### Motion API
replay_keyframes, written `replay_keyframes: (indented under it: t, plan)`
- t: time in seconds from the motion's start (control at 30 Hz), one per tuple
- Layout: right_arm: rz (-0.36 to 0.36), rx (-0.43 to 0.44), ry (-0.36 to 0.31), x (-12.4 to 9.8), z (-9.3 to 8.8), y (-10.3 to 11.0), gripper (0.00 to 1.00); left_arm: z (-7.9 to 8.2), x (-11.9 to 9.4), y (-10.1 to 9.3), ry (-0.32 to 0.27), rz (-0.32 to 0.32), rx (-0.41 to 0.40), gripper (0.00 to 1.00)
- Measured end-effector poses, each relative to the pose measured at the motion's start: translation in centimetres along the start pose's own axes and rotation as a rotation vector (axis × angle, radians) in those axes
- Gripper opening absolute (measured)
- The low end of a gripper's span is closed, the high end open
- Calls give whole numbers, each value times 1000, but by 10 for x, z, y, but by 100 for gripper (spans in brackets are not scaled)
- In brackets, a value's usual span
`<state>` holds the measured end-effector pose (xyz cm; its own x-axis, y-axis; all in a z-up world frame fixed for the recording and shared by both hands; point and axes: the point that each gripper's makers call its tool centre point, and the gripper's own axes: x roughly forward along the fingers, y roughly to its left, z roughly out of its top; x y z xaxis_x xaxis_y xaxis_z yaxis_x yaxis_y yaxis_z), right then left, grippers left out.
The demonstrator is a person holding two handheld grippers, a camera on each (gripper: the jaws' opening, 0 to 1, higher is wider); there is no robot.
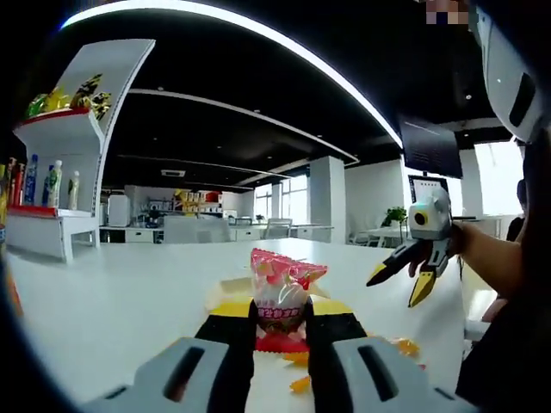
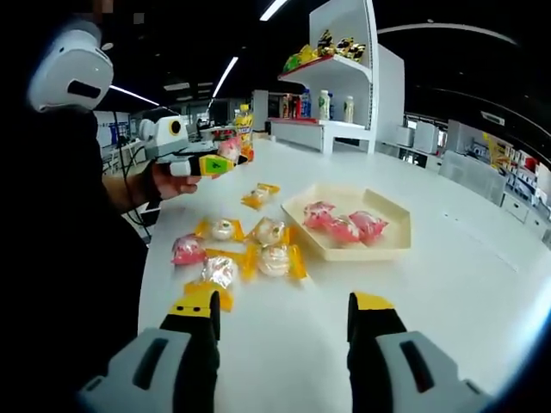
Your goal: Pick up the marshmallows scattered on the table and place them into the bowl on the table
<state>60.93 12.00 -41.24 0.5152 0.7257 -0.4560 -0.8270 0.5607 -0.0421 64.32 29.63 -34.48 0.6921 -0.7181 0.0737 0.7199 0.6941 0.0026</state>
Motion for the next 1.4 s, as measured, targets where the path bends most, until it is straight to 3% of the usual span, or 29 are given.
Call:
replay_keyframes:
  t: [0.6,1.1,1.2,1.4]
  plan:
    - [-22,5,-13,-1,-3,-5,58,-2,8,5,-2,1,5,22]
    - [-14,13,-2,-1,-9,-2,58,10,22,16,-27,-6,-14,22]
    - [-25,21,2,-2,-10,-5,58,13,27,15,-28,-13,21,22]
    - [-27,26,-4,-3,-10,-6,59,15,33,18,-33,-14,19,22]
